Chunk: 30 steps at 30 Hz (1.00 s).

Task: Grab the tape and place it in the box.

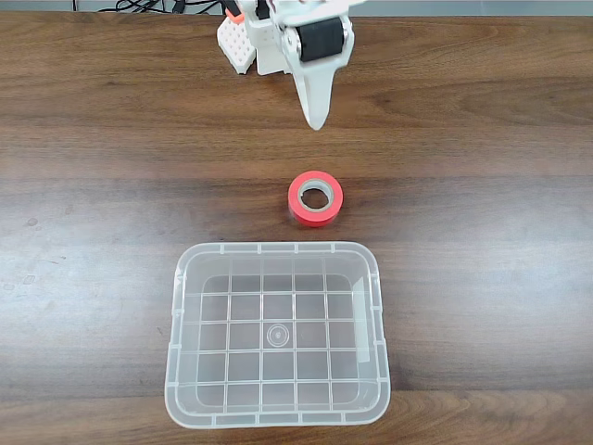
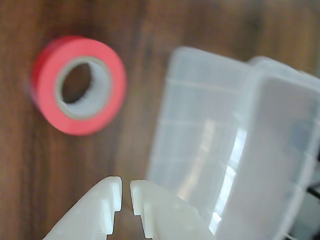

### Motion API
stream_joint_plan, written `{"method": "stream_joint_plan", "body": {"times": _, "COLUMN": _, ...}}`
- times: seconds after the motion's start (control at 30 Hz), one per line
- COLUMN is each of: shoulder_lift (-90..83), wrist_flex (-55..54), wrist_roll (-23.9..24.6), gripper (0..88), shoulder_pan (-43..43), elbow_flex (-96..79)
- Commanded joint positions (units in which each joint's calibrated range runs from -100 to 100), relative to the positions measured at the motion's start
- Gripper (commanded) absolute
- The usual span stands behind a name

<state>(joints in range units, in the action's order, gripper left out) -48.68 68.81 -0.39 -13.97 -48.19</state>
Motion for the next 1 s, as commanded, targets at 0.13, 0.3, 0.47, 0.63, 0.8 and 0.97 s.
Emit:
{"method": "stream_joint_plan", "body": {"times": 0.13, "shoulder_lift": 19.08, "wrist_flex": -10.42, "wrist_roll": -0.35, "gripper": 2.2, "shoulder_pan": -0.73, "elbow_flex": 4.52}}
{"method": "stream_joint_plan", "body": {"times": 0.3, "shoulder_lift": 26.24, "wrist_flex": -10.85, "wrist_roll": -0.19, "gripper": 2.3, "shoulder_pan": -0.44, "elbow_flex": 4.52}}
{"method": "stream_joint_plan", "body": {"times": 0.47, "shoulder_lift": 30.1, "wrist_flex": -11.62, "wrist_roll": -0.19, "gripper": 4.4, "shoulder_pan": -0.36, "elbow_flex": 4.52}}
{"method": "stream_joint_plan", "body": {"times": 0.63, "shoulder_lift": 31.63, "wrist_flex": -11.96, "wrist_roll": -0.61, "gripper": 19.5, "shoulder_pan": 0.37, "elbow_flex": 4.44}}
{"method": "stream_joint_plan", "body": {"times": 0.8, "shoulder_lift": 31.63, "wrist_flex": -11.79, "wrist_roll": -0.66, "gripper": 21.4, "shoulder_pan": 0.44, "elbow_flex": 3.91}}
{"method": "stream_joint_plan", "body": {"times": 0.97, "shoulder_lift": 31.71, "wrist_flex": -11.62, "wrist_roll": -0.66, "gripper": 21.4, "shoulder_pan": 0.44, "elbow_flex": 3.82}}
